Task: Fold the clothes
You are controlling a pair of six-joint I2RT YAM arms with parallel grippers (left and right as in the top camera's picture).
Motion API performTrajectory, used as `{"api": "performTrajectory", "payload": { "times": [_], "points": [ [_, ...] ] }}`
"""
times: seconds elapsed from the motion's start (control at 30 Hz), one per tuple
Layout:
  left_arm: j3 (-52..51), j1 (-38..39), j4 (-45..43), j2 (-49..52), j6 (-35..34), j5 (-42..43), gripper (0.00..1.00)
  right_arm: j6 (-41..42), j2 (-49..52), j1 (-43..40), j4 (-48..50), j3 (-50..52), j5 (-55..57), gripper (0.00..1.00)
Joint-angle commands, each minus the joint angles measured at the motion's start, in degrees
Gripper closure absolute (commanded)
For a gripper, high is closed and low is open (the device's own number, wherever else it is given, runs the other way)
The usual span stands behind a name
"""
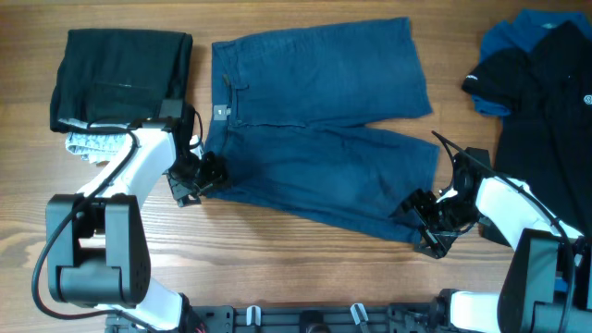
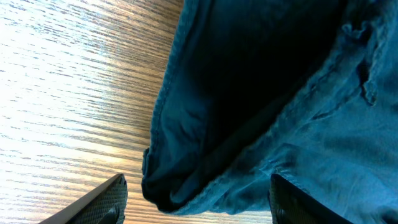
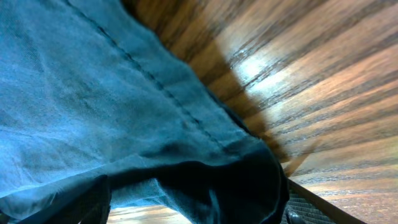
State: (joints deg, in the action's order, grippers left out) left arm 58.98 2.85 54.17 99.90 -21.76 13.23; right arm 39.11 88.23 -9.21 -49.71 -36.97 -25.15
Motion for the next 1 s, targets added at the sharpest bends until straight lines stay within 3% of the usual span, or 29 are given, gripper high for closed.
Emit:
{"api": "performTrajectory", "payload": {
  "times": [0.0,0.07,0.27,0.33,0.47,0.5,0.53,0.7,0.97],
  "points": [
    [-0.3,-0.1,0.2,0.6,0.1,0.7,0.27,-1.0,0.8,-0.2,2.6,1.0,6.8,0.25],
    [-0.3,0.2,0.2,0.6,0.1,0.7,0.27,-1.0,0.8,-0.2,2.6,1.0,6.7,0.41],
    [-3.7,3.0,-5.0,0.6,-0.9,0.6,0.21,-1.6,0.8,-0.2,2.6,1.0,6.7,0.47],
    [-4.9,3.4,-6.8,0.6,-2.7,0.7,0.32,-1.6,0.8,-0.2,2.6,1.0,6.7,0.55],
    [-5.0,3.4,-6.8,0.6,-2.7,0.6,0.73,-3.0,0.8,-0.2,2.6,1.0,6.7,0.79],
    [-5.0,3.4,-6.8,0.6,-2.7,0.7,0.92,-3.1,0.8,-0.2,2.6,1.0,6.7,0.89],
    [-5.0,3.4,-6.8,0.6,-2.7,0.7,0.96,-3.2,0.8,-0.2,2.5,1.0,6.7,0.96],
    [-2.3,3.4,-3.3,-1.2,-2.5,0.7,0.96,-9.9,0.7,-0.2,-1.5,-3.4,6.3,0.96],
    [-1.2,3.4,6.3,-15.2,-3.3,0.6,0.96,-16.6,-0.3,-0.2,-16.0,-19.7,9.6,0.96]
  ]
}}
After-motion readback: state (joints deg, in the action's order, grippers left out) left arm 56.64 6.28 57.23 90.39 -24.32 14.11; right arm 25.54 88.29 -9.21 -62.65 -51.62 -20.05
